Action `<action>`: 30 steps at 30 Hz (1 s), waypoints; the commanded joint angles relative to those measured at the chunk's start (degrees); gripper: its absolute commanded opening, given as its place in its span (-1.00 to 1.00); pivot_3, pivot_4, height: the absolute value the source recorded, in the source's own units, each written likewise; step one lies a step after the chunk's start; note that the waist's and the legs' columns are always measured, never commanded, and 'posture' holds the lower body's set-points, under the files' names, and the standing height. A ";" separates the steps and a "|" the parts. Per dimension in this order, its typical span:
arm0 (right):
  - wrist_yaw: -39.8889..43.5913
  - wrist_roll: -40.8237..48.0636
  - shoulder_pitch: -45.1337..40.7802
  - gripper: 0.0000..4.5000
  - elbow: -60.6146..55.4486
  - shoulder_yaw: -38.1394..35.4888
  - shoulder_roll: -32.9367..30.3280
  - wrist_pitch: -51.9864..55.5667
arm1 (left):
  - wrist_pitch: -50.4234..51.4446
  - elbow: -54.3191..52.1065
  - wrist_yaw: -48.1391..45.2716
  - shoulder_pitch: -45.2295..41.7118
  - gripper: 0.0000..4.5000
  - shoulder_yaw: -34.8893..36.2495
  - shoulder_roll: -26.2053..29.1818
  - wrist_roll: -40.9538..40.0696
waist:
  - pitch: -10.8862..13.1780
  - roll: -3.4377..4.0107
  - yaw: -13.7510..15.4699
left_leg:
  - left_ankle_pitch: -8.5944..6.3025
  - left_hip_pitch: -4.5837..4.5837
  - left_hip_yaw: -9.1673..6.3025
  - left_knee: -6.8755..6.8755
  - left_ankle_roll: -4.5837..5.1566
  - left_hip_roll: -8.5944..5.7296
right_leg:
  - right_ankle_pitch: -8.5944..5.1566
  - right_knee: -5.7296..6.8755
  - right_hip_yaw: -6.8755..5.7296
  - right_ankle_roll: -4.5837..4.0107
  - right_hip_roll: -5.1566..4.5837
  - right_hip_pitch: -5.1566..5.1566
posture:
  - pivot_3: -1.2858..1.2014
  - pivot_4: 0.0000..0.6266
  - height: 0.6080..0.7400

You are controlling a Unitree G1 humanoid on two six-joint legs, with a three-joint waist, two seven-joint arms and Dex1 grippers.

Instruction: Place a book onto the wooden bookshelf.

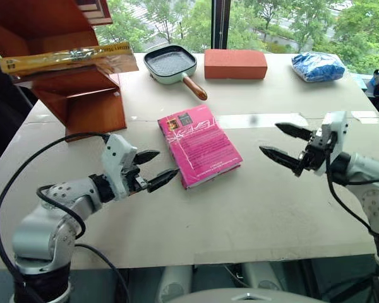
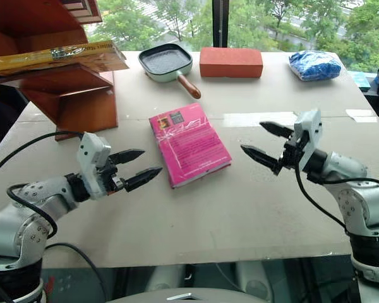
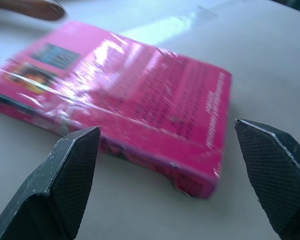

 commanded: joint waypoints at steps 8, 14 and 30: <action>-0.71 2.40 -5.97 1.00 -1.99 -2.22 3.80 -1.82 | -35.84 38.97 20.64 -28.46 0.96 -11.54 -13.82 21.09 | 0.00 -0.01 -0.38 | 0.00 0.53 0.04 0.21 0.01 0.02 | -0.02 -0.34 0.11 0.16 0.18 0.73 | 0.03 -0.52 1.00; -4.11 6.53 -10.42 1.00 -5.51 -3.32 4.91 0.95 | -56.06 73.36 27.28 -47.16 0.96 -13.61 -14.04 28.46 | 0.00 -0.02 -0.30 | -0.01 0.06 0.01 0.11 0.01 0.02 | 0.26 -0.50 0.10 0.19 0.21 0.37 | 0.03 -0.52 1.00; -11.51 16.74 -15.87 1.00 -10.50 -6.07 5.52 5.51 | -66.09 98.26 49.46 -61.77 -0.68 -14.74 -10.02 36.46 | 0.02 -0.04 -0.23 | -0.16 -0.42 -0.06 -0.01 0.23 -0.22 | 0.22 -0.59 -0.11 0.36 -0.16 -0.01 | 0.03 -0.52 1.00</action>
